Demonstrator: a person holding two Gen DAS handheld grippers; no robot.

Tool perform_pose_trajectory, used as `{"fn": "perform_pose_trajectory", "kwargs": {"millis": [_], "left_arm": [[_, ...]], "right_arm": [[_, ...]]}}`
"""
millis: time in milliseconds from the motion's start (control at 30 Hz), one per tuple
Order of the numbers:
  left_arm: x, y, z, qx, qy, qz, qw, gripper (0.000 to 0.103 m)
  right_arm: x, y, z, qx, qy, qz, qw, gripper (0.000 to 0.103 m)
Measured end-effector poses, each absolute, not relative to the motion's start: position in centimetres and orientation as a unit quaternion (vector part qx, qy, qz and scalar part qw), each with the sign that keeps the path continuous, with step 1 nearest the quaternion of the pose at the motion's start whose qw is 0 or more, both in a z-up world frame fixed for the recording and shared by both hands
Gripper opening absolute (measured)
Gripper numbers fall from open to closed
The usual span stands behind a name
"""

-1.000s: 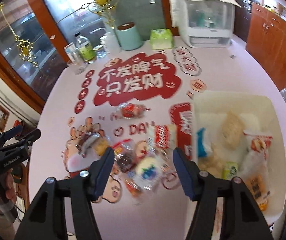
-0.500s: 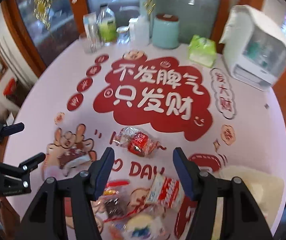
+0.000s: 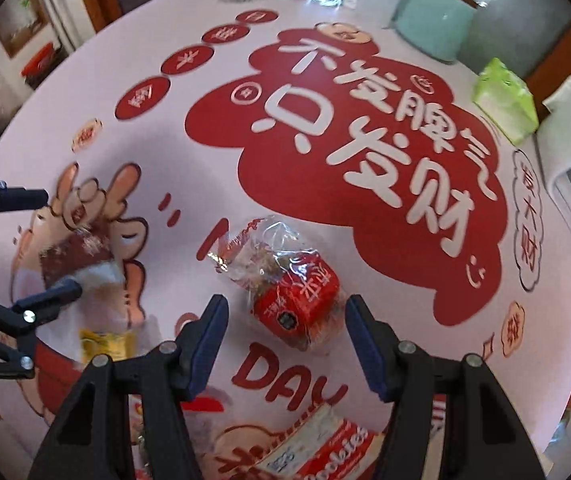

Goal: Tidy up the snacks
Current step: 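Grasp the brown wrapped candy with left tool while right tool grasps the red-wrapped bun, then carry both snacks over the white tray and open both tools to drop them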

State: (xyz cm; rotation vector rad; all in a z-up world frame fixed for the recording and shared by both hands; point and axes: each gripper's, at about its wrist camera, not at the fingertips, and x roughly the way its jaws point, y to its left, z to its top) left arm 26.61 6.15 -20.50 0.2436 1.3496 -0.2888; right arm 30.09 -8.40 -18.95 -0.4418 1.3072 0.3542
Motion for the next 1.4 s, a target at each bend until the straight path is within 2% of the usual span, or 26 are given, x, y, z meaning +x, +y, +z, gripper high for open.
{"fn": "perform_pose_trajectory", "kwargs": {"millis": [267, 433, 500, 567, 633, 667, 767, 933, 1033, 1400], "left_arm": [[26.8, 6.3, -21.2, 0.081, 0.641, -0.132, 0.752, 0.077], [26.9, 6.2, -21.4, 0.086, 0.64, -0.125, 0.754, 0.072], [26.8, 6.1, -21.3, 0.088, 0.637, -0.125, 0.756, 0.066], [26.7, 5.6, -21.0, 0.089, 0.633, -0.127, 0.758, 0.05], [26.5, 5.1, -20.8, 0.092, 0.632, -0.129, 0.759, 0.039], [26.5, 5.0, -20.8, 0.091, 0.631, -0.129, 0.76, 0.037], [26.0, 4.7, -20.6, 0.096, 0.624, -0.123, 0.765, 0.035], [24.8, 4.9, -19.8, 0.084, 0.621, -0.127, 0.769, 0.032], [23.5, 5.2, -18.1, 0.077, 0.609, -0.129, 0.779, 0.031], [18.5, 4.3, -11.3, 0.062, 0.563, -0.172, 0.806, 0.031]], "right_arm": [[30.9, -8.9, -19.5, -0.202, 0.595, 0.185, 0.756, 0.065], [31.3, -9.1, -20.1, -0.198, 0.6, 0.189, 0.752, 0.071], [31.3, -8.9, -20.3, -0.204, 0.597, 0.19, 0.752, 0.073], [31.2, -8.9, -20.3, -0.202, 0.596, 0.19, 0.754, 0.073], [31.3, -9.0, -20.3, -0.196, 0.595, 0.182, 0.758, 0.07], [31.3, -9.0, -20.2, -0.194, 0.595, 0.178, 0.76, 0.064], [31.2, -9.1, -19.8, -0.188, 0.596, 0.157, 0.765, 0.052], [30.4, -10.3, -18.4, -0.109, 0.615, 0.15, 0.767, 0.049], [28.9, -11.2, -16.6, -0.043, 0.612, 0.164, 0.772, 0.042], [19.0, -13.2, -10.2, 0.064, 0.559, 0.166, 0.81, 0.041]]}}
